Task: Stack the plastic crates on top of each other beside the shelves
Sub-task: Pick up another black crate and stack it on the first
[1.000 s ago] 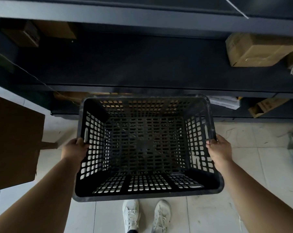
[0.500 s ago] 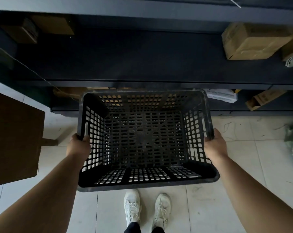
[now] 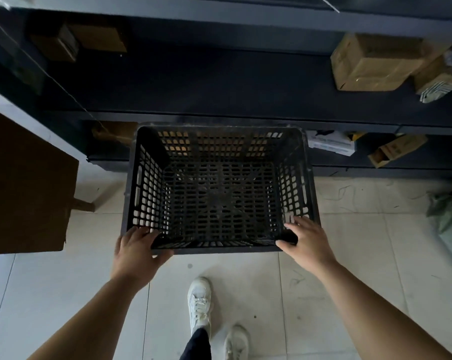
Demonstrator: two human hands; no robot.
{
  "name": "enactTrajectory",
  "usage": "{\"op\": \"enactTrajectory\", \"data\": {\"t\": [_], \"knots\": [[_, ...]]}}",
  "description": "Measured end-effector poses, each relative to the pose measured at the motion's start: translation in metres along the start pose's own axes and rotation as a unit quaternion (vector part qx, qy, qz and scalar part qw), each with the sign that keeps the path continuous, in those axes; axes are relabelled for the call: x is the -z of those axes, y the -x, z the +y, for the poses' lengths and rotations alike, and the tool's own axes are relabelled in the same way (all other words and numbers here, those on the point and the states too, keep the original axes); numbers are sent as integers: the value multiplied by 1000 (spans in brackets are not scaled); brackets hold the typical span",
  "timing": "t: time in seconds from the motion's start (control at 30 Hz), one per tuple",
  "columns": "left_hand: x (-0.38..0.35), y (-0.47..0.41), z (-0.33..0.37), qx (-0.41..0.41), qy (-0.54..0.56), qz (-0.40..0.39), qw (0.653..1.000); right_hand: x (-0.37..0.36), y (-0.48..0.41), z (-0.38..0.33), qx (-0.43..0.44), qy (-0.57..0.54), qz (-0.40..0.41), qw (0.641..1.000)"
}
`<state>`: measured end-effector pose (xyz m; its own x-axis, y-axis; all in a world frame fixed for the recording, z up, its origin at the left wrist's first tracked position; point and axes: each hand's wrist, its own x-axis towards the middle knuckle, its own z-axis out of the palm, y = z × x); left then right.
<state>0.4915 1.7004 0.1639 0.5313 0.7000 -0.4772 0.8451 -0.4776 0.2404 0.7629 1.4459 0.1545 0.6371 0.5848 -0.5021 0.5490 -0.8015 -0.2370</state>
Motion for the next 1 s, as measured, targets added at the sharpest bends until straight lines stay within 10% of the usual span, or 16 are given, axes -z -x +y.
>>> {"op": "enactTrajectory", "data": {"t": [0.13,1.0], "knots": [[-15,14,-9,78,40,33,996,-11,11,9,17,39,20,999],[-41,27,5,-76,-58,44,994,-39,23,21,166,46,103,980]]}}
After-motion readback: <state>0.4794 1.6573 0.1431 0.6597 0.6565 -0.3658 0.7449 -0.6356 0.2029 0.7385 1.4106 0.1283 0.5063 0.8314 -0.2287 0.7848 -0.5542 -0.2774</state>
